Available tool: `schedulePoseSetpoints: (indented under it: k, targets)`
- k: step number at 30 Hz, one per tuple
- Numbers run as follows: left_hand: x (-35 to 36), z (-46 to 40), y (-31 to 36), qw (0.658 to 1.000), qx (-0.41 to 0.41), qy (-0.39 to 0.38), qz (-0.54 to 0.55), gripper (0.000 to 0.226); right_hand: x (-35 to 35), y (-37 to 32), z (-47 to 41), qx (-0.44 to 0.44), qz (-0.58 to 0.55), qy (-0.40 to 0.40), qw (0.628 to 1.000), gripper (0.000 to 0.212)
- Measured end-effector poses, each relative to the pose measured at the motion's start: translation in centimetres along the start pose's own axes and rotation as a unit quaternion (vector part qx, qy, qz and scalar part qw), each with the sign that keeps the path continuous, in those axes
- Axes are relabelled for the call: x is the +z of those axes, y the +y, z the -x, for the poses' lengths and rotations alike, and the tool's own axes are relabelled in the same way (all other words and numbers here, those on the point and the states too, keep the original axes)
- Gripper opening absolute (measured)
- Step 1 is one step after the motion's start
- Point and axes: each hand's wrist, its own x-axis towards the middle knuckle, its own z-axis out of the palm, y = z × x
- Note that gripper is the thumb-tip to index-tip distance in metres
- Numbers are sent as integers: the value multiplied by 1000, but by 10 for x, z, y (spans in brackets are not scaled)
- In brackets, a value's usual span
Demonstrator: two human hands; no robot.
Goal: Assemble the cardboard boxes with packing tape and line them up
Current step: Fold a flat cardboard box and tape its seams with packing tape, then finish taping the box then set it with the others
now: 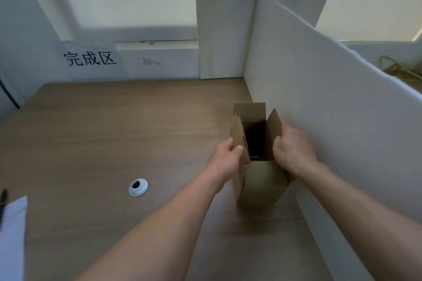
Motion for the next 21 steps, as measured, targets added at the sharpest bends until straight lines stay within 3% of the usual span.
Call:
schedulePoseSetpoints:
  k: [5, 8, 11, 16, 21]
  targets:
    - [-34, 44, -7, 968, 118, 65, -214, 40, -18, -36, 39, -128, -29, 55, 990, 22]
    - [-66, 81, -31, 923, 153, 96, -339, 35, -20, -71, 81, -180, -9, 43, 983, 41]
    - [-111, 134, -62, 892, 156, 122, -405, 34, -13, -113, 138, -229, 20, 19, 973, 52]
    - [-211, 246, -122, 850, 144, 186, -472, 29, 13, -189, 248, -287, 48, -24, 956, 37]
    - [-315, 384, -179, 810, 74, 275, -512, 19, 37, -291, 356, -385, 34, -59, 920, 40]
